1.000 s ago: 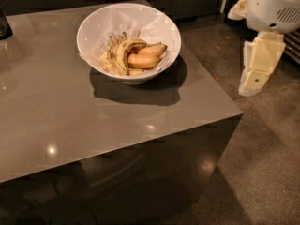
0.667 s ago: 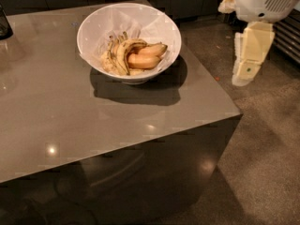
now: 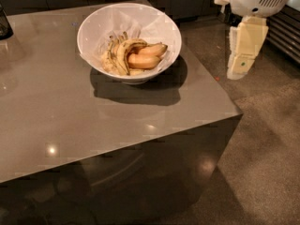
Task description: Pick banana from white bowl
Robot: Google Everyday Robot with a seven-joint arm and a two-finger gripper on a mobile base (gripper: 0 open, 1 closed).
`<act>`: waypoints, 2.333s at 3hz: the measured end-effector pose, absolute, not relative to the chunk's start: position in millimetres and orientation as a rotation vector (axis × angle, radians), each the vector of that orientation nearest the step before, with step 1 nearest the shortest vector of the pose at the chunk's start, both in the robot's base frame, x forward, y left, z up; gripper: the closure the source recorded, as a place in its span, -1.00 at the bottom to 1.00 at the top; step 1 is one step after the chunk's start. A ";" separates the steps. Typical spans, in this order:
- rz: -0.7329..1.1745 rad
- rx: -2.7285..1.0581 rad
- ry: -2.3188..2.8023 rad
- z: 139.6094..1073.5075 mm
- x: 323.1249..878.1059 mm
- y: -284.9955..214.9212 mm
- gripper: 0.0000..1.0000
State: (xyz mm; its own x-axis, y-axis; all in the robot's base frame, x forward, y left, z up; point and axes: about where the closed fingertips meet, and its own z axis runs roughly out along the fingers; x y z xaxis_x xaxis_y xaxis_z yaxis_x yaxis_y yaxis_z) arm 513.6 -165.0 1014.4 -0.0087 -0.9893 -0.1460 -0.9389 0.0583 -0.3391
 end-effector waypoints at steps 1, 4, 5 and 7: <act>-0.278 -2.011 1.957 1024.4 539.5 -150.7 -1.00; -0.310 -2.052 1.821 1038.1 585.9 -115.3 -1.00; -0.326 -2.141 1.740 1038.5 612.5 -97.8 -1.00; -0.371 -2.287 1.571 1036.7 658.2 -55.1 -1.00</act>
Offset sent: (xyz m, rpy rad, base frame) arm 0.0653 0.0499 0.0200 -0.1476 0.0228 0.1603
